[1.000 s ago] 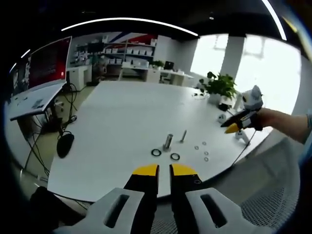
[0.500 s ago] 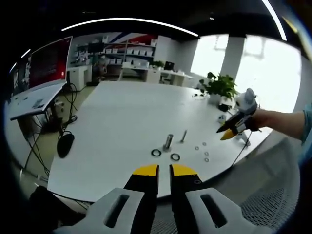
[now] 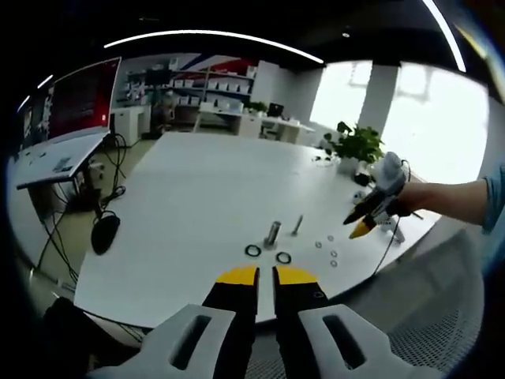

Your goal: Place the washer onto the threaded stud by aligning its center hole with the stud, sliding it down to the base, and recovering from edge contact or off-axis alignment until the washer reaches the visible bottom stop.

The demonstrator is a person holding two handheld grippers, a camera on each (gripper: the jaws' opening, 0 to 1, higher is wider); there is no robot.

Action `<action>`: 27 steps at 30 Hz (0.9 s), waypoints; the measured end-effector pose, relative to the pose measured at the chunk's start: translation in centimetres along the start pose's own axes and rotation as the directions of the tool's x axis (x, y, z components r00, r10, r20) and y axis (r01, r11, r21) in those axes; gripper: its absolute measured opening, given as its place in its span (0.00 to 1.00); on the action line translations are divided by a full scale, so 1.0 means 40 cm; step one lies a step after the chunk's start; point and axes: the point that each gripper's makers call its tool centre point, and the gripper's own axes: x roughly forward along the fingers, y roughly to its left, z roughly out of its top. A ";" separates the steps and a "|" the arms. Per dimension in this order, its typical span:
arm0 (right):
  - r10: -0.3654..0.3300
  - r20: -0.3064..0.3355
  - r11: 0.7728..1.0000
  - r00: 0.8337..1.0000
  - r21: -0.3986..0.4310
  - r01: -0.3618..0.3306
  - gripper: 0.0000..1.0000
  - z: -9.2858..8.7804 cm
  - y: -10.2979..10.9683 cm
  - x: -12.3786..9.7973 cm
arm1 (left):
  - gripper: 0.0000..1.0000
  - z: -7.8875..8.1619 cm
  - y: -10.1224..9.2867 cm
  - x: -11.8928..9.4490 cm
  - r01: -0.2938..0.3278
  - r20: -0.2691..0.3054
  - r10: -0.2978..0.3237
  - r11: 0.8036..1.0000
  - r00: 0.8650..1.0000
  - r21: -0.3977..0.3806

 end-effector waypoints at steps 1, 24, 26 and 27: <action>-0.001 -0.010 1.000 1.000 -0.006 0.001 0.37 0.000 -0.003 0.007 | 0.04 0.000 0.003 0.000 -0.007 0.001 0.007 1.000 1.000 -0.002; -0.055 -0.288 0.973 0.956 -0.231 -0.014 0.29 -0.103 0.010 0.130 | 0.04 -0.006 0.009 -0.004 -0.024 -0.013 0.024 1.000 1.000 -0.012; -0.061 -0.291 0.970 0.955 -0.244 -0.013 0.29 -0.103 0.012 0.134 | 0.04 -0.009 0.007 -0.003 -0.021 -0.019 0.021 1.000 1.000 -0.007; -0.062 -0.290 0.969 0.955 -0.246 -0.012 0.29 -0.102 0.012 0.135 | 0.04 -0.009 0.007 -0.003 -0.020 -0.020 0.020 1.000 1.000 -0.007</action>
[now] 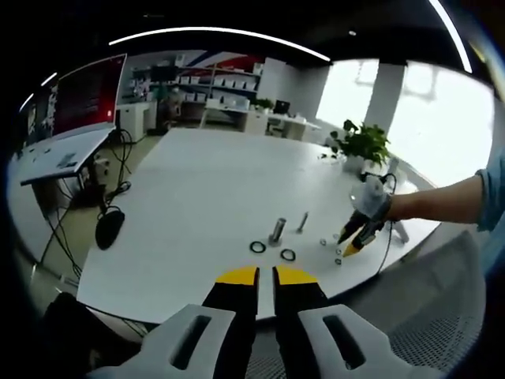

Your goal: Place the washer onto the threaded stud by aligning its center hole with the stud, sliding it down to the base, and recovering from edge contact or off-axis alignment until the washer reaches the visible bottom stop.

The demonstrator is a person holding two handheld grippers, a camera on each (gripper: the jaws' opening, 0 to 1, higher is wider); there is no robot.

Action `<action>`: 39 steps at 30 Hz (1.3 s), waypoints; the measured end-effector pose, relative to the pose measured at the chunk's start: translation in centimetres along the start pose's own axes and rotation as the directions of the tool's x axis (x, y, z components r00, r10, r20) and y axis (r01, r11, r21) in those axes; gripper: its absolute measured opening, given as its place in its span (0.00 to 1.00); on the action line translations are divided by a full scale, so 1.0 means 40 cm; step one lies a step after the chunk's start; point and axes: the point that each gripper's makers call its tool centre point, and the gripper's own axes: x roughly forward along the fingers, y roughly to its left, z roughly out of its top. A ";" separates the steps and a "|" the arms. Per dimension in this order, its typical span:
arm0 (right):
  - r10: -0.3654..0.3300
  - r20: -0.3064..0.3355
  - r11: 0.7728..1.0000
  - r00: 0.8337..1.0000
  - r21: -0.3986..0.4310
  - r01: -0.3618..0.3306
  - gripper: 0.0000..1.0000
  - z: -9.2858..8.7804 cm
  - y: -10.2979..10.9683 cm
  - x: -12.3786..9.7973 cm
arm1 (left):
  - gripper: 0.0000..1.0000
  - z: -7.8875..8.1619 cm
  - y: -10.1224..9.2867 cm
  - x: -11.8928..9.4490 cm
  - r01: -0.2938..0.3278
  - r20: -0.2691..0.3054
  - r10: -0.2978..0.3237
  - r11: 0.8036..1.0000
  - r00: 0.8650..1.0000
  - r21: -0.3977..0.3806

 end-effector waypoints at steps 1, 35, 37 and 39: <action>-0.006 -0.003 1.000 1.000 -0.006 0.006 0.27 0.000 -0.002 -0.001 | 0.04 0.000 -0.001 0.000 0.001 0.001 -0.001 1.000 1.000 0.000; 0.004 0.081 0.994 0.997 -0.109 0.005 0.24 0.026 -0.020 0.006 | 0.04 0.005 0.000 -0.001 0.000 0.014 0.000 1.000 1.000 -0.003; 0.009 0.056 0.991 0.998 -0.131 -0.001 0.26 0.021 -0.014 0.006 | 0.04 0.005 0.000 -0.001 0.002 0.014 -0.002 1.000 1.000 -0.002; 0.006 0.037 0.989 0.999 -0.145 -0.001 0.27 0.019 -0.009 0.006 | 0.04 0.005 0.000 -0.001 0.002 0.015 -0.002 1.000 1.000 -0.002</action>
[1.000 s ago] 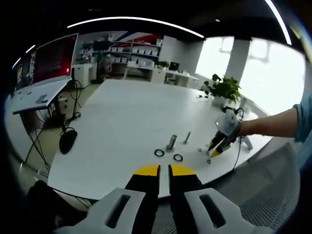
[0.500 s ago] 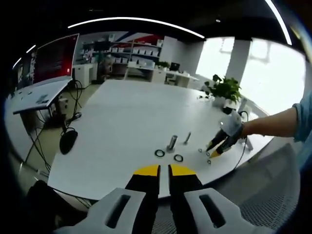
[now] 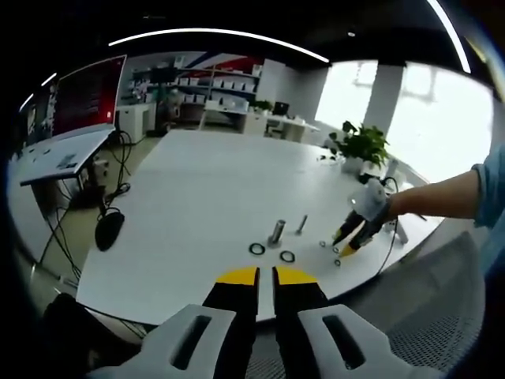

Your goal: Place the washer onto the threaded stud by aligning its center hole with the stud, sliding it down to the base, and recovering from edge contact or off-axis alignment until the washer reaches the visible bottom stop.

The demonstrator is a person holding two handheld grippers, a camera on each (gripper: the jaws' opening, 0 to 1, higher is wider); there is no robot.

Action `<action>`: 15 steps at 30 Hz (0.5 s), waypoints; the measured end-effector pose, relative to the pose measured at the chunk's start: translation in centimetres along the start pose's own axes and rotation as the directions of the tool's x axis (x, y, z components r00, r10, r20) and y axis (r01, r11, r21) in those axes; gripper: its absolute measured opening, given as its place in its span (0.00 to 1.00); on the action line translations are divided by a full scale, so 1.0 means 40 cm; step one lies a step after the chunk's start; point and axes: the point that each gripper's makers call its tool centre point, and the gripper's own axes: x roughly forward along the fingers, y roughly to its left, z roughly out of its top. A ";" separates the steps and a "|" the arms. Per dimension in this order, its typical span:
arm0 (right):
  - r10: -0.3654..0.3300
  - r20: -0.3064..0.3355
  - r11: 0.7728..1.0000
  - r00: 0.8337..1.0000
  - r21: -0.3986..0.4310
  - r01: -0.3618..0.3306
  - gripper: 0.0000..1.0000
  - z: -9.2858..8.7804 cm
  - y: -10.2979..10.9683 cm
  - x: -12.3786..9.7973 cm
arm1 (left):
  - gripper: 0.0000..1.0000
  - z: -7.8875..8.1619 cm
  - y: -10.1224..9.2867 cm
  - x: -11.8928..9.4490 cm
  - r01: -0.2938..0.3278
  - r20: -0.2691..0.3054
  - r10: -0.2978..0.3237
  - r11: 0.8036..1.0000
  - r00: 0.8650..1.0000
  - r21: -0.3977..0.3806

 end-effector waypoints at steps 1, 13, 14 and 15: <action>0.000 -0.006 1.000 1.000 -0.002 0.000 0.28 -0.001 0.001 -0.001 | 0.04 0.000 0.000 0.000 0.000 0.000 0.000 1.000 1.000 -0.001; -0.008 -0.135 0.999 0.991 -0.035 0.004 0.30 -0.005 0.007 0.004 | 0.04 -0.003 0.000 -0.001 -0.004 -0.005 0.004 1.000 1.000 0.001; -0.009 -0.145 1.000 0.989 -0.029 0.005 0.30 -0.005 0.006 0.004 | 0.04 -0.003 0.001 -0.001 -0.004 -0.005 0.004 1.000 1.000 0.001; -0.010 -0.153 1.000 0.988 -0.024 0.006 0.30 -0.005 0.006 0.005 | 0.04 -0.003 0.001 -0.001 -0.005 -0.005 0.005 1.000 1.000 0.001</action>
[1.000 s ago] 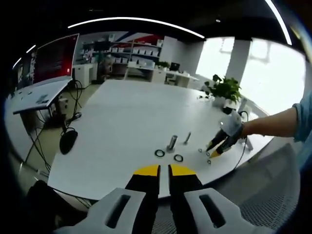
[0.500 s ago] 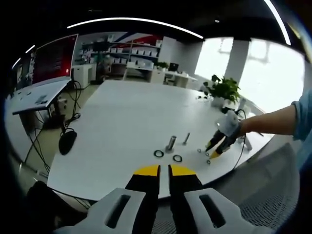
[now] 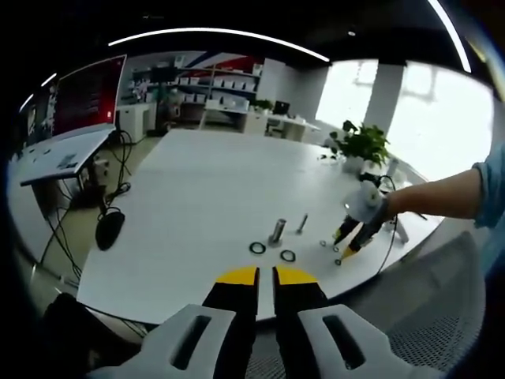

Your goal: Place the washer onto the threaded stud by aligning its center hole with the stud, sliding it down to the base, and recovering from edge contact or off-axis alignment until the washer reaches the visible bottom stop.

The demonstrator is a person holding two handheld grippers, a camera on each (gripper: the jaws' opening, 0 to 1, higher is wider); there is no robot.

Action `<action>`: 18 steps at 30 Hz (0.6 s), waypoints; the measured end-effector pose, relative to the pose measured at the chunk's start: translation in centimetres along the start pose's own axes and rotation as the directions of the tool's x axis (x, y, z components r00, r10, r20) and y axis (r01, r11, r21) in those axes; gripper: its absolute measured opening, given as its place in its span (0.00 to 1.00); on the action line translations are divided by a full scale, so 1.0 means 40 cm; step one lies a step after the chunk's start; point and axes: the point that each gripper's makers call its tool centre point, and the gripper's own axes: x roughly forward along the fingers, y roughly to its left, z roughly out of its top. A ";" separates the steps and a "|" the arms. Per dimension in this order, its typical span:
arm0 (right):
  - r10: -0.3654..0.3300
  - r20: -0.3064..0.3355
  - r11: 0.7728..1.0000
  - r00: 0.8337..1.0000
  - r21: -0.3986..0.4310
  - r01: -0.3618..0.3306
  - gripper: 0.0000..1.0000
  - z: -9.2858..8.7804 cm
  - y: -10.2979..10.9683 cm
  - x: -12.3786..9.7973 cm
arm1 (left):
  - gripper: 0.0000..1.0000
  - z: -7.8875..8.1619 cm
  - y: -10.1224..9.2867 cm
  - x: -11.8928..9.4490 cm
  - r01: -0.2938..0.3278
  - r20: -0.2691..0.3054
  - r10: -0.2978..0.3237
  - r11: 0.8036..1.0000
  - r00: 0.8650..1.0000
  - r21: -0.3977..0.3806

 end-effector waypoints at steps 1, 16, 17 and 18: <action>-0.002 -0.014 1.000 1.000 -0.001 0.002 0.30 0.000 0.001 0.001 | 0.04 0.000 0.000 0.000 -0.001 0.000 0.001 1.000 1.000 0.000; -0.016 -0.131 1.000 0.991 -0.024 0.013 0.30 0.001 0.010 -0.005 | 0.04 -0.002 0.000 0.000 0.000 -0.007 0.000 1.000 1.000 0.005; -0.016 -0.131 1.000 0.991 -0.025 0.013 0.30 0.001 0.011 -0.006 | 0.04 -0.002 0.000 0.000 0.000 -0.007 0.000 1.000 1.000 0.005; -0.015 -0.128 1.000 0.992 -0.025 0.012 0.30 0.001 0.011 -0.007 | 0.04 -0.002 0.000 0.000 0.001 -0.006 -0.001 1.000 1.000 0.005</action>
